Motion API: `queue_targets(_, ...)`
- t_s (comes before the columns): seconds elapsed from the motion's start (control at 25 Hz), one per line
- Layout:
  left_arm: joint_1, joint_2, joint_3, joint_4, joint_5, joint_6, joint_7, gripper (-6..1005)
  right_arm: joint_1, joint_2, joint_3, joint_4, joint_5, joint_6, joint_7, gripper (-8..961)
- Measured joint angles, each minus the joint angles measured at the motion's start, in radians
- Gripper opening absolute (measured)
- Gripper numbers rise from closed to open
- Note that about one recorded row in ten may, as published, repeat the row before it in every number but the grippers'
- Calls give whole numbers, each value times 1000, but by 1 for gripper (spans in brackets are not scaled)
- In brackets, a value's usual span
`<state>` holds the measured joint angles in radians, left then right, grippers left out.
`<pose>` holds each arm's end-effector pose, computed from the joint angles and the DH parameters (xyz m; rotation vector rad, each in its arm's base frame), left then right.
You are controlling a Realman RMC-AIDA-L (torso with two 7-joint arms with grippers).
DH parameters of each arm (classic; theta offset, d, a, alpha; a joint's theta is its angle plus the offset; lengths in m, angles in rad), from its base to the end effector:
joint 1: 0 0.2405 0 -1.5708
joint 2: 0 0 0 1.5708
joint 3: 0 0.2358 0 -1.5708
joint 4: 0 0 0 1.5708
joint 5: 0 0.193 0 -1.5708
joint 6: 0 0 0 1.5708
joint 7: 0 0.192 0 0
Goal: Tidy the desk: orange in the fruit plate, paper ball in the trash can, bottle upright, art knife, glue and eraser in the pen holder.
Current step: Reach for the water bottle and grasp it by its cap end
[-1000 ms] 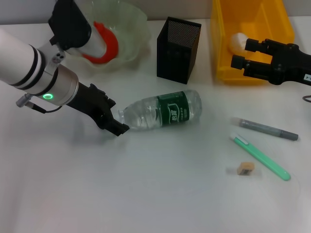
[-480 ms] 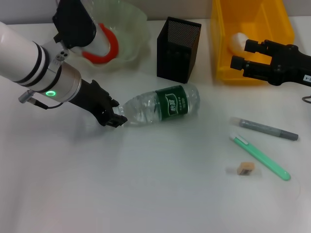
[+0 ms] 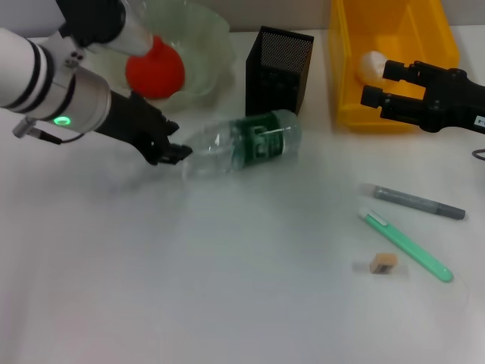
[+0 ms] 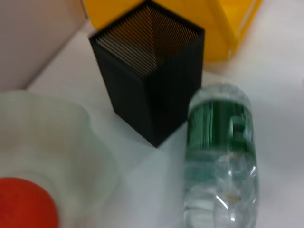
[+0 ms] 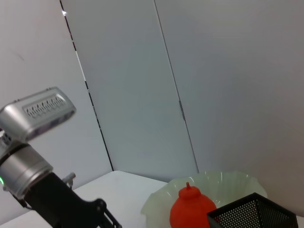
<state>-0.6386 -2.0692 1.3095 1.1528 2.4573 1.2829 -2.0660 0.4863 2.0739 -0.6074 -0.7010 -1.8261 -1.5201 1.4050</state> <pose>-0.1878 0.3794 -0.0431 -2.7085 -0.4084 0.3003 0.2183 0.3482 0.0117 -2.4560 0.6548 0.8833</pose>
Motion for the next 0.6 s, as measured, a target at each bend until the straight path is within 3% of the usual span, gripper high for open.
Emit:
queue_targets(0.32, 33, 3, -9, 130, -3, 69, 8, 293, 0, -1, 0, 0, 3, 0, 0, 774)
queue_targets(0.6, 35, 0, -9, 58, -28, 31, 20, 161, 0, -1, -4, 0, 5, 0, 0, 774)
